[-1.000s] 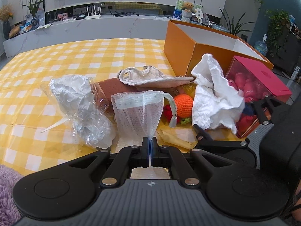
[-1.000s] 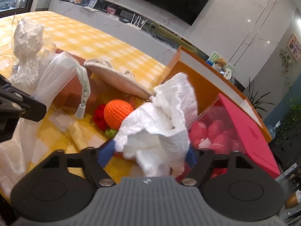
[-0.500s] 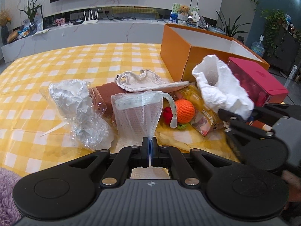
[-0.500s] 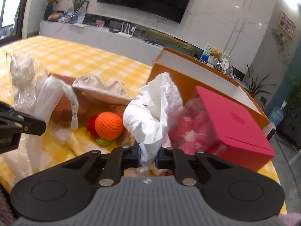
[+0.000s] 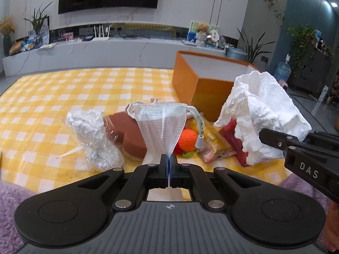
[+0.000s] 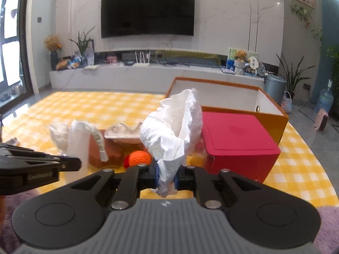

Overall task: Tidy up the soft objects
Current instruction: 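Carry the mesh bag and tissue over the orange box and release both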

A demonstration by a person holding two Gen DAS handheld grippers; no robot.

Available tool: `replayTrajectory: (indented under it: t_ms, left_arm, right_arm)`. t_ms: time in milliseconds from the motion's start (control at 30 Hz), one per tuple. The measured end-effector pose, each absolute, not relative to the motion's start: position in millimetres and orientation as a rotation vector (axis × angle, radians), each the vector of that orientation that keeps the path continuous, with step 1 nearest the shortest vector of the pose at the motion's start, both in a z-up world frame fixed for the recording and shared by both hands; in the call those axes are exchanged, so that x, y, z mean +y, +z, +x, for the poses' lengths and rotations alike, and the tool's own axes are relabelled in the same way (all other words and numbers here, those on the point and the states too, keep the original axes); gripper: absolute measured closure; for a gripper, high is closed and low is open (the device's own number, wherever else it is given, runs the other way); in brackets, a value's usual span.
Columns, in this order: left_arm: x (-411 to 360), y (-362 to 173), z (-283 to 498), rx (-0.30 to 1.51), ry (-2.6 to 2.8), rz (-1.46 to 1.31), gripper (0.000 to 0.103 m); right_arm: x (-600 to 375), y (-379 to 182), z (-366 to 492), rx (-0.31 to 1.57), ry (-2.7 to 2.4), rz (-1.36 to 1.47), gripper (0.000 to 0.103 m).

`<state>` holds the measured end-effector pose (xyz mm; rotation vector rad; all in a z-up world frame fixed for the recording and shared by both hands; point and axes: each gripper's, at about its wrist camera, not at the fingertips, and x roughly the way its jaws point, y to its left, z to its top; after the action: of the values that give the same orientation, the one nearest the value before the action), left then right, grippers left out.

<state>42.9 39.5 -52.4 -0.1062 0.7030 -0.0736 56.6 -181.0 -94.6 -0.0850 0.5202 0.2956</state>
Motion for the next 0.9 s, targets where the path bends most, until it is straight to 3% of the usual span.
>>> replayTrajectory:
  t_ms: [367, 900]
  left_arm:
    - [11.0, -11.2, 36.8, 0.611, -0.116, -0.032, 0.102]
    - [-11.0, 48.3, 102.7, 0.524, -0.229, 0.035, 0.102]
  right_arm:
    - [-198.5, -48.8, 11.1, 0.399, 0.33, -0.077, 0.093]
    - [-242.0, 21.5, 74.8, 0.363, 0.321, -0.068, 0.093]
